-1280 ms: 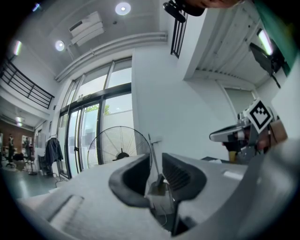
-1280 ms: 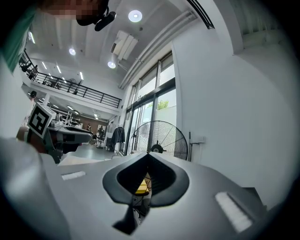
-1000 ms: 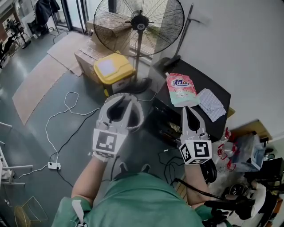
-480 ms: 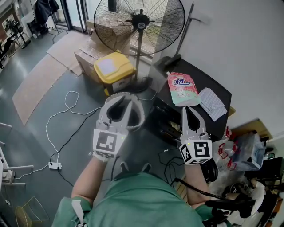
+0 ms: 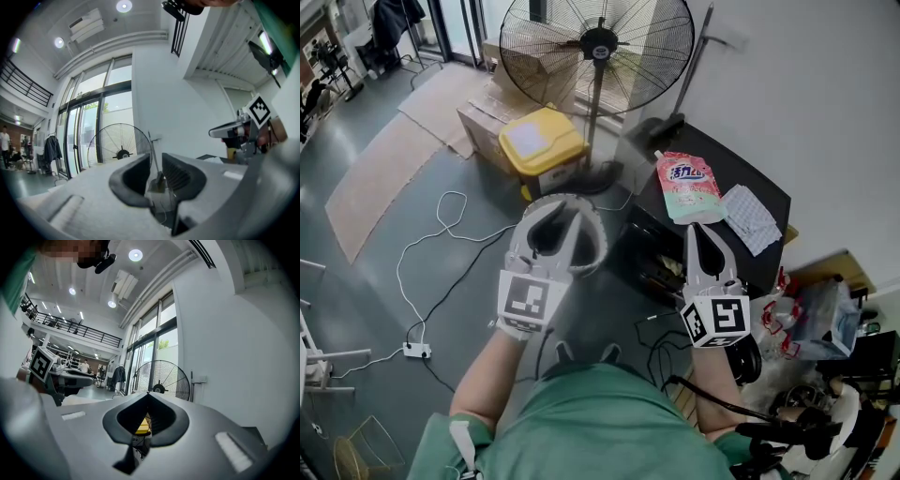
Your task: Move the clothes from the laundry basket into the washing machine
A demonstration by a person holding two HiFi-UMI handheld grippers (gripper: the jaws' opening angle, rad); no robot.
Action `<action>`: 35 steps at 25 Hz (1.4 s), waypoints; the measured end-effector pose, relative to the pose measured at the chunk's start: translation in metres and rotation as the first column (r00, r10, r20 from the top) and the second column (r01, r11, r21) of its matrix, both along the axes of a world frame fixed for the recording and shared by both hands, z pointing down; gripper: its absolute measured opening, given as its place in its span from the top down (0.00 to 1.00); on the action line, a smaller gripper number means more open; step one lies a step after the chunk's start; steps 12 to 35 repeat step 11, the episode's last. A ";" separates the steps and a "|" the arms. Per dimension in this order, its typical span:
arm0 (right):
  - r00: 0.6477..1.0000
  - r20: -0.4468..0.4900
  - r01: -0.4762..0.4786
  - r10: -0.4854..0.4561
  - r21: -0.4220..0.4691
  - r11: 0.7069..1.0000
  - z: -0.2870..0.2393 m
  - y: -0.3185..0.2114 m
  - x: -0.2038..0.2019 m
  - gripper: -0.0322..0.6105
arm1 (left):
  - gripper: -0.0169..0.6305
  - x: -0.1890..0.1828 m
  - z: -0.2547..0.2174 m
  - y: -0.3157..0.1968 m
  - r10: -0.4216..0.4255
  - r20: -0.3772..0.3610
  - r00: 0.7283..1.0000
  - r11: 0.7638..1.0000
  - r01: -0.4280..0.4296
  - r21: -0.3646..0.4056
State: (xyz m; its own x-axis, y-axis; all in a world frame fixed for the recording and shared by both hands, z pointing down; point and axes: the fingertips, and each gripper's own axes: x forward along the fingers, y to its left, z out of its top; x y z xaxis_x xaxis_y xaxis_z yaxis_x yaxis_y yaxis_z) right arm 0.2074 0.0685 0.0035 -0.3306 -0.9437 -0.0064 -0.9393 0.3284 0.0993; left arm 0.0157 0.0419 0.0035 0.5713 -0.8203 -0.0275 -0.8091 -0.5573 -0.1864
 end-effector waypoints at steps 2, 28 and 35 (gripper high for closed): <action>1.000 -0.001 -0.003 0.003 -0.002 1.000 0.000 -0.001 -0.002 0.95 | 0.85 -0.002 0.000 -0.002 0.001 0.001 1.000 1.000 -0.001 -0.001; 1.000 -0.008 -0.004 0.004 0.001 1.000 0.004 -0.008 -0.012 0.95 | 0.85 -0.012 0.005 -0.010 0.010 0.000 1.000 1.000 -0.010 -0.009; 1.000 -0.008 -0.004 0.004 0.001 1.000 0.004 -0.008 -0.012 0.95 | 0.85 -0.012 0.005 -0.010 0.010 0.000 1.000 1.000 -0.010 -0.009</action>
